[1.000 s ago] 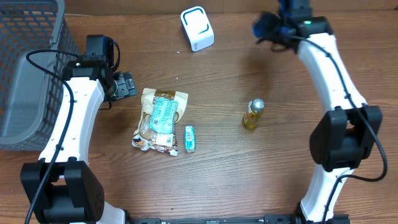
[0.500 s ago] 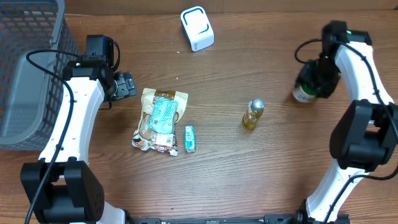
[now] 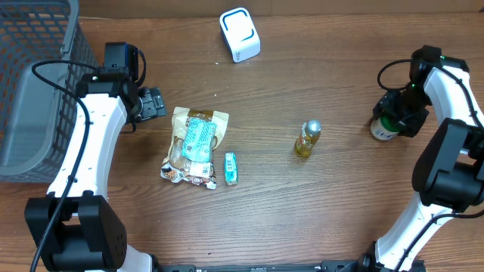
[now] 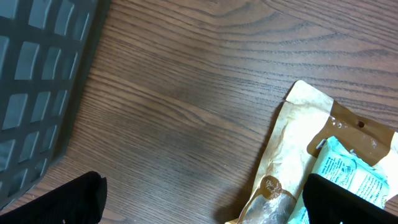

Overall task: Scan the item barcode
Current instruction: 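Move the canister right and set it down on the table, then open the right gripper and move it over the yellow oil bottle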

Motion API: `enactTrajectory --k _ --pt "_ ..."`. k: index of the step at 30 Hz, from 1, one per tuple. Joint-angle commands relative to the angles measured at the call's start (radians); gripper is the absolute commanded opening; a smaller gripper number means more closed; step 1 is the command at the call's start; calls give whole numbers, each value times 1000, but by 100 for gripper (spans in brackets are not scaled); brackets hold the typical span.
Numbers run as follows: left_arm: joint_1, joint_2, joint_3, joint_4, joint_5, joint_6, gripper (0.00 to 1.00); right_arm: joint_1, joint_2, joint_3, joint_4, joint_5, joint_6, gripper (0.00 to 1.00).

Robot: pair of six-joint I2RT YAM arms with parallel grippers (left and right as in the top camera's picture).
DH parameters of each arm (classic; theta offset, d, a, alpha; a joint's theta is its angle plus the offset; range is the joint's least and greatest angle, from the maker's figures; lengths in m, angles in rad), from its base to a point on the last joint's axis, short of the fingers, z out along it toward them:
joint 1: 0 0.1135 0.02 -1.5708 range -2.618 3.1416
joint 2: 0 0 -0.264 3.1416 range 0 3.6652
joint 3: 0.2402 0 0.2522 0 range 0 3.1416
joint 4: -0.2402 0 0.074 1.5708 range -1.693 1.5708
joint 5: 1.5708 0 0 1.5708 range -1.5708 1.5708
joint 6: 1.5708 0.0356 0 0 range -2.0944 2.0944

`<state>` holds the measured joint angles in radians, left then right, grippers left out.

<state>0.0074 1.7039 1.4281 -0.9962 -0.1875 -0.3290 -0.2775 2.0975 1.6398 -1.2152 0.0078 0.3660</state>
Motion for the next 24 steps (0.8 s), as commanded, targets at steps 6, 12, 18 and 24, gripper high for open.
enactTrajectory --k 6,12,18,24 --pt "-1 -4 14 2 -3 19 100 2 -20 1 -2 6 -3 97" --pt "-1 -4 14 2 -3 19 99 6 -44 126 -123 5 -3 95" --pt "-1 -4 14 2 -3 19 100 71 -154 186 -159 -127 -145 92" --pt "-1 -4 14 2 -3 19 100 198 -275 186 -162 -174 -219 91"
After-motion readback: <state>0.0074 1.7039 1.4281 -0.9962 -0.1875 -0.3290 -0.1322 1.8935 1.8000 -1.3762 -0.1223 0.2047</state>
